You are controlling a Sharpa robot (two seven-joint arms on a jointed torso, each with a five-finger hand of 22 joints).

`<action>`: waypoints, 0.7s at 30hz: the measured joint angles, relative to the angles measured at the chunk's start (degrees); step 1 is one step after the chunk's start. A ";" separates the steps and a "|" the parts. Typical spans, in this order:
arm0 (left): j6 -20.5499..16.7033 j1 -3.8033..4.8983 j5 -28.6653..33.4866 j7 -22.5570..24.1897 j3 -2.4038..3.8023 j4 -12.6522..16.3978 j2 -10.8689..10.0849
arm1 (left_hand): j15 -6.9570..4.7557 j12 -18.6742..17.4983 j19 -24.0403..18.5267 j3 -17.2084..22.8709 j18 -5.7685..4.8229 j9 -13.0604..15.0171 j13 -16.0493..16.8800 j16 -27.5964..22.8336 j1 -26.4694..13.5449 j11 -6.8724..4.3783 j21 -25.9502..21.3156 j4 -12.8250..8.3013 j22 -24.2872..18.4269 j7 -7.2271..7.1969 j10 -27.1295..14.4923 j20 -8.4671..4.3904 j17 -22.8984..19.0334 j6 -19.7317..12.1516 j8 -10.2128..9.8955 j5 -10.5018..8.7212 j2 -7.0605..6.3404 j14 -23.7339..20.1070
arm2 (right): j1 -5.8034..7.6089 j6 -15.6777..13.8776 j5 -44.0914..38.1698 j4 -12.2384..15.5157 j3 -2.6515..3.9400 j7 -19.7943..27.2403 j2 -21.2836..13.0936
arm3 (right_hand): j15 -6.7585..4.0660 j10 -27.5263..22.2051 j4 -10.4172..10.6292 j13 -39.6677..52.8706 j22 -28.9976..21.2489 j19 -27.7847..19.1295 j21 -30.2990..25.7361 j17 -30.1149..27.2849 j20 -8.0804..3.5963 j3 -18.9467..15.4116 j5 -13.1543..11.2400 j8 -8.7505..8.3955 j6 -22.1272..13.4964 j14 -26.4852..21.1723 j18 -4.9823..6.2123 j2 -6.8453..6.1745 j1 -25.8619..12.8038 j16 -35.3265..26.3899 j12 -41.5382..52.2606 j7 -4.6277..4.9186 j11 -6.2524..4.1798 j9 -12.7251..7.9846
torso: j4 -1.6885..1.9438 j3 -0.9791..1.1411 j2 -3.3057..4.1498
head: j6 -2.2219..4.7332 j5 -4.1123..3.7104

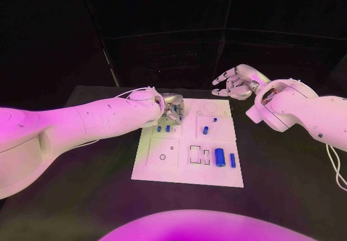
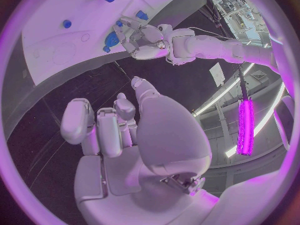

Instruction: Assemble the parts on the task board

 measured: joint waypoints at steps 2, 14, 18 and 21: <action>0.05 -0.03 0.00 -0.01 0.03 -0.16 0.05 | 0.00 -0.23 0.00 0.51 -0.02 -0.04 0.00 0.00 0.38 0.00 0.35 -0.30 0.18 0.04 0.61 0.00 0.02 0.45 -0.37 0.00 0.38 0.00 | 0.00 0.01 0.00 0.02 0.00 0.00 -0.03 | 0.00 0.00 0.00 0.00 0.00 0.00 0.00 0.00 0.00 0.00 0.00 0.00 0.00 0.00 0.00 0.00 0.00 0.00 0.00 0.00 0.00 0.00 | 0.00 -0.01 -0.01 | 0.00 -0.09; -0.53 -0.17 0.00 0.74 0.08 -0.11 0.03 | -0.41 -3.18 1.12 5.31 -0.02 -0.06 -0.16 0.26 1.54 -0.31 2.01 -2.47 2.25 0.33 4.81 -0.31 0.50 2.99 -1.73 -0.23 1.48 -0.02 | 0.00 0.01 0.00 0.09 0.00 -0.01 -0.13 | 0.00 0.00 0.00 0.00 0.00 0.00 0.00 0.00 0.00 0.00 0.00 0.00 0.00 0.00 0.00 0.00 0.00 0.00 0.00 0.00 0.00 0.00 | 0.03 -0.01 -0.02 | -0.03 -0.16; -1.39 -0.34 0.01 1.38 0.03 0.59 -0.59 | -0.41 -4.20 1.12 6.34 -0.02 -0.06 -0.16 0.48 1.54 -0.10 2.01 -2.71 2.45 0.40 5.22 -0.31 0.50 3.06 -2.22 -0.23 1.49 -0.02 | 0.00 0.01 0.00 0.11 0.00 0.00 -0.17 | 0.00 0.00 0.00 0.00 0.00 0.00 0.00 0.00 0.00 0.00 0.00 0.00 0.00 0.00 0.00 0.00 0.00 0.00 0.00 0.00 0.00 0.00 | 0.10 -0.03 -0.02 | 0.01 -0.16; -2.03 -0.53 0.09 1.81 0.10 1.54 -1.47 | -0.41 -4.57 1.12 6.51 -0.01 -0.06 -0.15 0.48 1.54 -0.30 2.15 -2.88 2.55 0.46 5.42 -0.31 0.50 3.43 -2.54 -0.23 1.49 -0.02 | 0.00 0.01 0.00 0.11 0.00 0.00 -0.20 | 0.00 0.00 0.00 0.00 0.00 0.00 0.00 0.00 0.00 0.00 0.00 0.00 0.00 0.00 0.00 0.00 0.00 0.00 0.00 0.00 0.00 0.00 | 0.14 -0.03 -0.02 | 0.05 -0.16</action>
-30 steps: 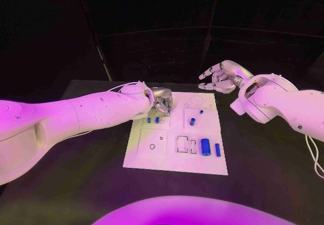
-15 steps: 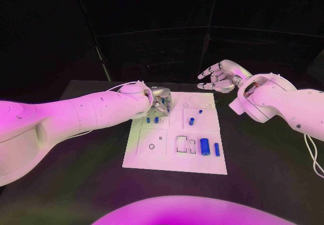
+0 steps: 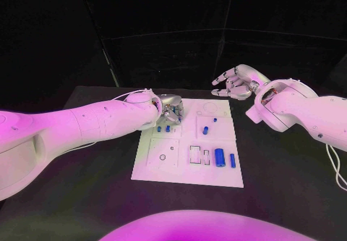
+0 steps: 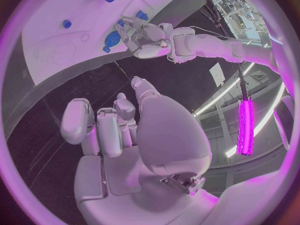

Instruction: Assemble the parts on the task board

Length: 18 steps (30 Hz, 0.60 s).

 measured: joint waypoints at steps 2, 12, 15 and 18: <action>-0.33 -0.11 0.12 0.21 0.50 0.75 -0.65 | 0.00 -0.08 0.00 0.24 0.00 0.00 0.01 0.00 0.00 0.20 0.07 0.08 0.03 -0.04 0.20 0.00 -0.03 0.06 -0.02 0.00 0.00 0.00 | 0.00 0.00 0.00 0.00 0.00 0.01 -0.03 | 0.00 0.00 0.00 0.00 0.00 0.00 0.00 0.00 0.00 0.00 0.00 0.00 0.00 0.00 0.00 0.00 0.00 0.00 0.00 0.00 0.00 0.00 | 0.01 -0.01 -0.01 | 0.08 -0.03; -2.11 0.39 1.44 1.01 3.46 5.05 -4.54 | 0.00 -1.01 0.20 0.41 0.00 0.00 0.13 0.00 -0.73 -0.10 0.07 -0.08 0.13 -0.04 0.96 -0.20 -0.32 0.46 -0.46 -0.01 -0.73 0.00 | 0.00 -0.01 0.01 0.00 0.00 0.07 -0.20 | 0.00 0.00 0.00 0.05 0.00 0.00 -0.21 0.00 0.00 0.00 0.00 0.00 0.00 0.00 0.00 0.00 0.00 0.00 0.00 0.00 0.00 0.00 | 0.08 -0.01 -0.02 | 0.41 0.00; -2.59 0.42 1.76 1.17 4.09 6.39 -5.96 | 0.00 -1.01 0.19 0.41 0.00 0.00 0.15 0.00 -0.79 0.07 0.07 -0.08 0.23 -0.03 1.14 -0.20 -0.33 0.47 -0.52 -0.01 -0.79 0.00 | 0.00 -0.02 0.01 0.01 0.00 0.10 -0.25 | 0.00 0.00 0.00 0.06 0.00 0.00 -0.22 0.00 0.00 0.00 0.00 0.00 0.00 0.00 0.00 0.00 0.00 0.00 0.00 0.00 0.00 0.00 | 0.08 -0.04 -0.02 | 0.48 0.18; -2.86 0.43 2.02 1.22 4.38 7.48 -7.45 | 0.01 -1.39 0.19 0.41 0.00 0.00 0.15 0.00 -1.09 -0.16 0.07 -0.08 0.33 -0.24 1.38 -0.20 -0.41 0.68 -0.52 -0.01 -1.09 0.00 | 0.00 -0.02 0.01 0.01 0.00 0.11 -0.27 | 0.00 0.00 0.00 0.05 0.00 0.00 -0.22 0.00 0.00 0.00 0.00 0.00 0.00 0.00 0.00 0.00 0.00 0.00 0.00 0.00 0.00 0.00 | 0.07 -0.04 -0.02 | 0.48 0.25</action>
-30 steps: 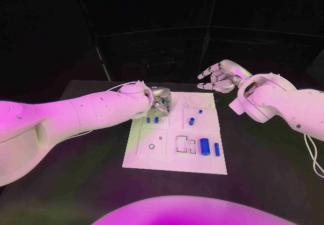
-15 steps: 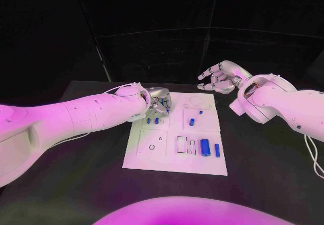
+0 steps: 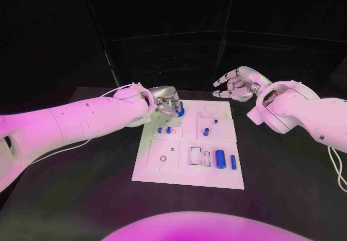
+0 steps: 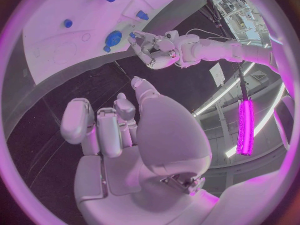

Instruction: Assemble the parts on the task board

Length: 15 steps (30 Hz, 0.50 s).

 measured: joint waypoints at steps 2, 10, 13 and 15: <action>0.00 0.00 0.16 0.00 0.11 0.63 -1.01 | 0.00 0.00 0.00 0.00 0.00 0.00 0.00 0.00 0.00 -0.06 0.00 0.00 0.00 0.00 0.06 0.00 -0.04 0.00 0.00 0.00 0.00 0.00 | 0.00 0.00 0.00 -0.02 0.00 0.01 -0.02 | 0.00 0.00 0.00 0.00 0.00 0.00 0.00 0.00 0.00 0.00 0.00 0.00 0.00 0.00 0.00 0.00 0.00 0.00 0.00 0.00 0.00 0.00 | -0.04 0.00 0.00 | 0.01 0.04; 0.62 0.00 0.59 -0.37 0.21 1.86 -4.51 | 0.00 -0.28 0.00 0.15 0.00 0.00 0.00 0.00 -0.26 0.04 0.00 0.16 0.06 -0.01 0.38 0.00 -0.17 0.40 -0.22 0.00 -0.26 0.00 | -0.02 0.00 0.00 -0.07 0.00 0.02 -0.23 | 0.00 0.00 0.00 -0.01 0.00 0.00 0.00 0.00 0.00 0.00 0.00 0.00 0.00 0.00 0.00 0.00 0.00 0.00 0.00 0.00 0.00 0.00 | -0.05 0.04 0.00 | -0.08 0.15; 0.93 -0.08 0.68 -0.58 0.21 1.88 -5.06 | 0.00 -0.29 0.00 0.15 0.01 0.00 0.00 0.00 -0.29 -0.05 0.00 0.16 0.06 -0.01 0.47 0.00 -0.22 0.40 -0.22 0.00 -0.29 0.00 | -0.02 0.00 0.00 -0.07 0.00 0.03 -0.23 | 0.00 0.00 0.00 -0.01 0.00 0.00 0.00 0.00 0.00 0.00 0.00 0.00 0.00 0.00 0.00 0.00 0.00 0.00 0.00 0.00 0.00 0.00 | -0.05 0.05 0.00 | 0.00 0.16; 1.08 -0.18 0.73 -0.67 0.21 1.84 -5.17 | 0.00 -0.29 0.00 0.15 0.00 0.00 0.00 0.00 -0.30 -0.05 0.00 0.16 0.06 -0.01 0.47 0.00 -0.26 0.40 -0.22 0.00 -0.29 0.00 | -0.02 0.00 0.00 -0.07 0.00 0.03 -0.23 | 0.00 0.00 0.00 -0.01 0.00 0.00 0.00 0.00 0.00 0.00 0.00 0.00 0.00 0.00 0.01 0.00 0.00 0.00 0.00 0.00 0.00 0.00 | -0.07 0.04 0.00 | 0.02 0.16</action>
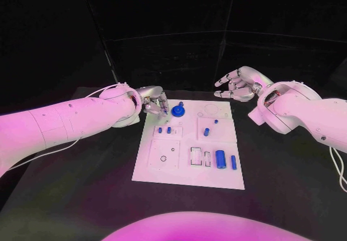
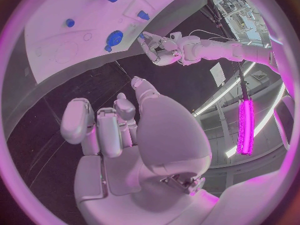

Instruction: Assemble the parts on the task board

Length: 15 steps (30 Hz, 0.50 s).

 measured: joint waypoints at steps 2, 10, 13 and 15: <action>0.10 -0.12 0.03 -0.06 0.00 -0.06 -0.01 | 0.00 0.00 0.00 0.00 0.00 0.00 0.00 0.00 0.00 0.00 0.00 0.00 0.00 0.00 0.00 0.00 0.00 0.00 0.00 0.00 0.00 0.00 | 0.00 0.00 0.00 0.00 0.00 0.00 0.00 | 0.00 0.00 0.00 0.00 0.00 0.00 0.00 0.00 0.00 0.00 0.00 0.00 0.00 0.00 0.00 0.00 0.00 0.00 0.00 0.00 0.00 0.00 | -0.04 -0.01 0.00 | 0.01 0.00; 0.32 -0.59 0.13 -0.19 -0.06 -1.12 0.62 | 0.00 -0.37 0.00 0.00 0.00 0.00 -0.01 0.00 -0.32 0.00 0.00 0.00 -0.07 0.00 0.00 0.00 -0.14 0.00 -0.22 0.00 -0.32 0.00 | 0.00 0.00 0.01 0.09 0.00 0.01 -0.08 | 0.00 0.00 0.00 0.00 0.00 0.00 0.00 0.00 0.00 0.00 0.00 0.00 0.00 0.00 0.00 0.00 0.00 0.00 0.00 0.00 0.00 0.00 | -0.16 -0.01 0.00 | 0.11 0.00; 0.35 -0.85 0.15 -0.25 -0.09 -1.76 0.91 | 0.00 -0.43 0.00 0.00 0.00 0.00 -0.01 0.00 -0.31 0.00 0.00 0.00 -0.15 0.00 0.00 0.00 -0.18 0.00 -0.22 0.00 -0.31 0.00 | 0.00 0.00 0.01 0.14 0.00 0.01 -0.11 | 0.00 0.00 0.00 0.00 0.00 0.00 0.00 0.00 0.00 0.00 0.00 0.00 0.00 0.00 0.00 0.00 0.00 0.00 0.00 0.00 0.00 0.00 | -0.18 0.02 0.00 | 0.14 -0.03; 0.39 -0.99 0.17 -0.29 -0.09 -2.09 1.07 | 0.00 -0.62 0.00 0.00 0.01 0.00 -0.01 0.00 -0.31 0.00 0.00 0.00 -0.15 0.00 0.00 0.00 -0.24 0.00 -0.22 0.01 -0.31 0.00 | 0.00 0.00 0.02 0.17 0.00 0.01 -0.12 | 0.00 0.00 0.00 0.00 0.00 0.00 0.00 0.00 0.00 0.00 0.00 0.00 0.00 0.00 0.00 0.00 0.00 0.00 0.00 0.00 0.00 0.00 | -0.18 0.02 0.00 | 0.14 -0.06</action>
